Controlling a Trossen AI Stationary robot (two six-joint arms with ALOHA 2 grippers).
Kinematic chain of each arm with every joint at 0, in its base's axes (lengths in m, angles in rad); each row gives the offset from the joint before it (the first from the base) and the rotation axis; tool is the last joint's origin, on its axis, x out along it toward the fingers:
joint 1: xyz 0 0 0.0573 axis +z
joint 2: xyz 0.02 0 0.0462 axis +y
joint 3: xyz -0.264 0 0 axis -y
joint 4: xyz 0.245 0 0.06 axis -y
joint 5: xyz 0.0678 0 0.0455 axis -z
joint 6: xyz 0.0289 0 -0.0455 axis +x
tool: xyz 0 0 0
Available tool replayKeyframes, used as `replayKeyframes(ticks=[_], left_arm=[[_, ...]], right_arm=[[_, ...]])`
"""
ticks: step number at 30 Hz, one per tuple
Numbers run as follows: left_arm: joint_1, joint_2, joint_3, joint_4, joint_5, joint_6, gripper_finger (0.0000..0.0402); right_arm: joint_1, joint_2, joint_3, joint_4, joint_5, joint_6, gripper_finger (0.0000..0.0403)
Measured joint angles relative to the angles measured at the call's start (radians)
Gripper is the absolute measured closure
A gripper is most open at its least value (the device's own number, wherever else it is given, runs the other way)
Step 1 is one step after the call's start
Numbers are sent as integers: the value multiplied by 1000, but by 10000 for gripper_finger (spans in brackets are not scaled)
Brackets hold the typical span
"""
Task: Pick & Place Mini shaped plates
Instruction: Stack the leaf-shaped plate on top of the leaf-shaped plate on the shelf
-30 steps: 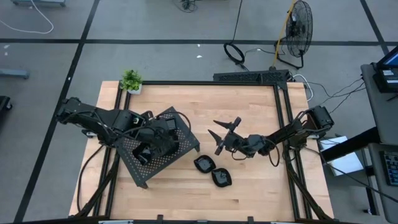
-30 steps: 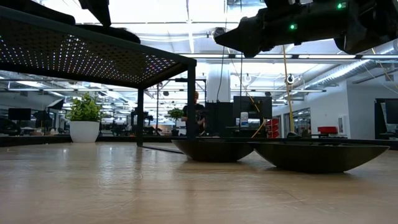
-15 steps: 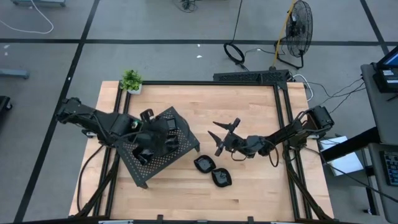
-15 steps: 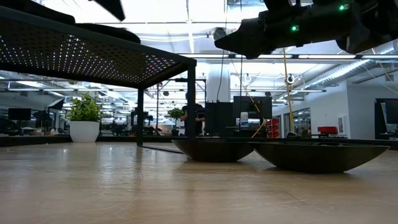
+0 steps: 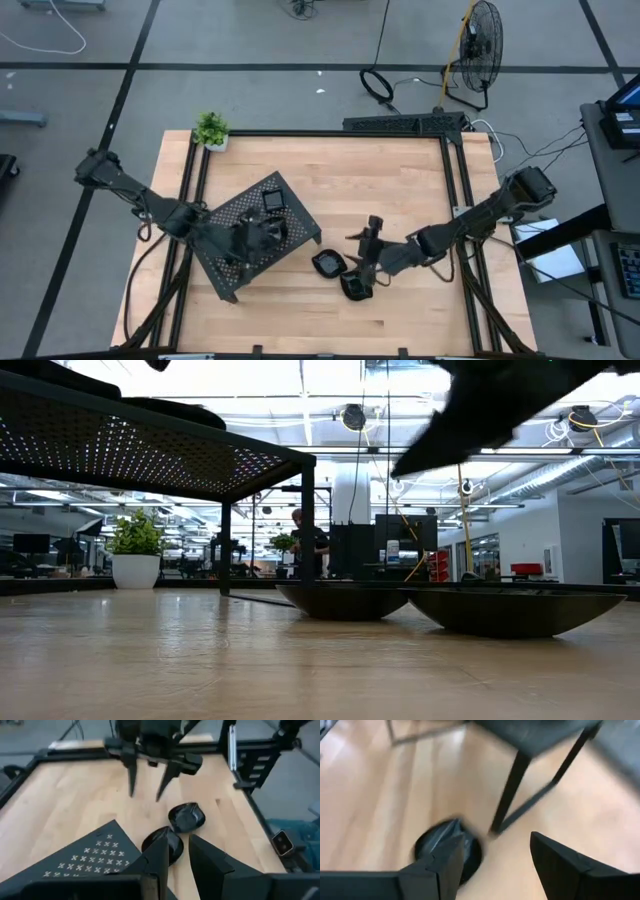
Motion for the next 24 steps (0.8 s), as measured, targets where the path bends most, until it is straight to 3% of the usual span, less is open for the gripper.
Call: replayKeyframes(ticks=[5,9,24], left_arm=[[2,-116,-117,107,-65,26,321],[2,-190,-153,112,-131,4,321],[2,-224,-159,68,-124,-62,321]], right_arm=[[57,52,37,-201,-123,253,199],[98,117,37,-192,-142,370,203],[126,258,37,-160,-143,515,212]])
